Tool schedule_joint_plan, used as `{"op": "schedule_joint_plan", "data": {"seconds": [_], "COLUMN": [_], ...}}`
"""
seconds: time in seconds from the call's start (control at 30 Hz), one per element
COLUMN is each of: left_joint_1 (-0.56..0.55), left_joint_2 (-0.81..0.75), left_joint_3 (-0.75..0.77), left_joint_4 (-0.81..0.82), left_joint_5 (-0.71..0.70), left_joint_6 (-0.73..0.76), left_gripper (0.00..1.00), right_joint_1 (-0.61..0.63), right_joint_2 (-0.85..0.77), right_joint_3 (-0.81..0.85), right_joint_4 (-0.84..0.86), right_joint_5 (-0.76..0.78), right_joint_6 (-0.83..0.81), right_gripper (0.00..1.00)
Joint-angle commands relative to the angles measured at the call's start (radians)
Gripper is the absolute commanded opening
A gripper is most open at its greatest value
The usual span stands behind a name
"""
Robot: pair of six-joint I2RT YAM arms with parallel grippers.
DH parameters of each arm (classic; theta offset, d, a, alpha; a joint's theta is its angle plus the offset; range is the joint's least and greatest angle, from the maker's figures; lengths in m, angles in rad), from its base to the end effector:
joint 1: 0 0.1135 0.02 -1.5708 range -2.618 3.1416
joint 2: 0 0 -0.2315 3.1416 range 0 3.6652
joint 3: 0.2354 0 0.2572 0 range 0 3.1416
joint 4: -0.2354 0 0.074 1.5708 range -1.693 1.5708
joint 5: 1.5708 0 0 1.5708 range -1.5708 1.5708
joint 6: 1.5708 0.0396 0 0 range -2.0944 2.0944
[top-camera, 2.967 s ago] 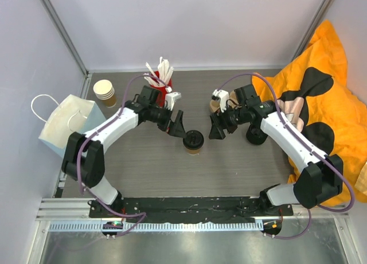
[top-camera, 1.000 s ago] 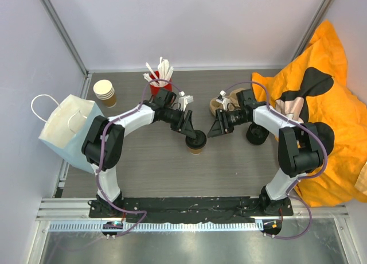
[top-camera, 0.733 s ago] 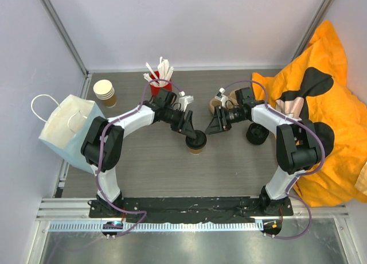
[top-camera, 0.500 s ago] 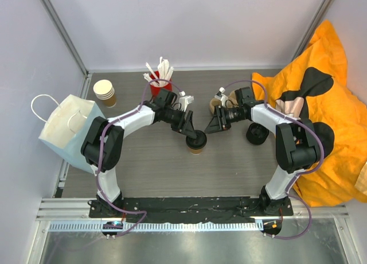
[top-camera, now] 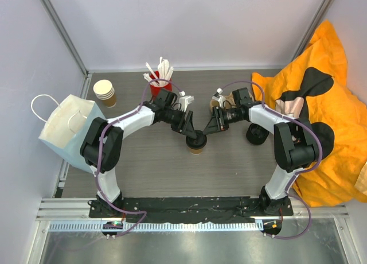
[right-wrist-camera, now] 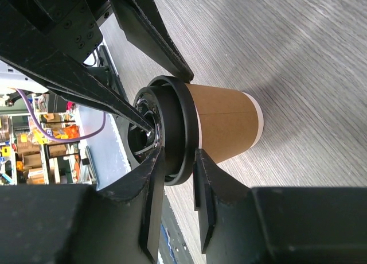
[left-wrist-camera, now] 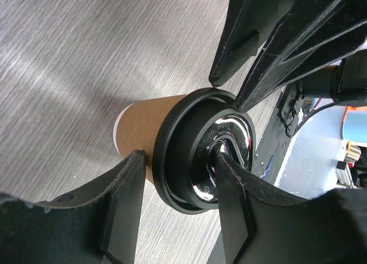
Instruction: Pack the takeout coffee
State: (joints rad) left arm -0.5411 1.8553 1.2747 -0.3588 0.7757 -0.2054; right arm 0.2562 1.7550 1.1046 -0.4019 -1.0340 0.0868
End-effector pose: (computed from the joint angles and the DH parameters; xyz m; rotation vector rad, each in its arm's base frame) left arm 0.3178 -0.2233 0.1661 0.7607 2.4547 -1.2724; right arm 0.3246 0.1202 0.1555 -0.5707 2.3906 1.4715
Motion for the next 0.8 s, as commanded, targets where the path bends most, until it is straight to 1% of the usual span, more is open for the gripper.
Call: {"op": "schedule_joint_plan", "data": {"seconds": [0.0, 0.07, 0.17, 0.33, 0.6, 0.67, 0.77], "left_joint_1": [-0.008, -0.008, -0.01, -0.01, -0.008, -0.008, -0.008], "left_joint_2": [0.031, 0.03, 0.027, 0.019, 0.021, 0.021, 0.019], "left_joint_3": [-0.048, -0.049, -0.052, -0.058, -0.057, -0.057, -0.057], "left_joint_4": [-0.026, -0.026, -0.025, -0.022, -0.022, -0.022, -0.022], "left_joint_5": [-0.191, -0.193, -0.191, -0.19, -0.191, -0.191, -0.193], "left_joint_6": [0.061, 0.06, 0.061, 0.061, 0.06, 0.06, 0.06], "left_gripper": [0.52, 0.52, 0.52, 0.52, 0.52, 0.52, 0.52], "right_joint_1": [0.028, 0.029, 0.025, -0.003, -0.005, -0.005, -0.005], "right_joint_2": [0.011, 0.012, 0.006, 0.003, 0.008, 0.011, 0.006], "right_joint_3": [-0.029, -0.035, -0.032, -0.025, -0.04, -0.041, -0.045], "right_joint_4": [0.021, 0.02, 0.021, 0.025, 0.025, 0.023, 0.032], "right_joint_5": [0.035, 0.034, 0.017, -0.027, -0.026, -0.028, -0.028], "right_joint_6": [-0.012, -0.016, -0.015, -0.001, -0.002, -0.004, 0.002], "right_gripper": [0.3, 0.3, 0.34, 0.38, 0.36, 0.34, 0.34]}}
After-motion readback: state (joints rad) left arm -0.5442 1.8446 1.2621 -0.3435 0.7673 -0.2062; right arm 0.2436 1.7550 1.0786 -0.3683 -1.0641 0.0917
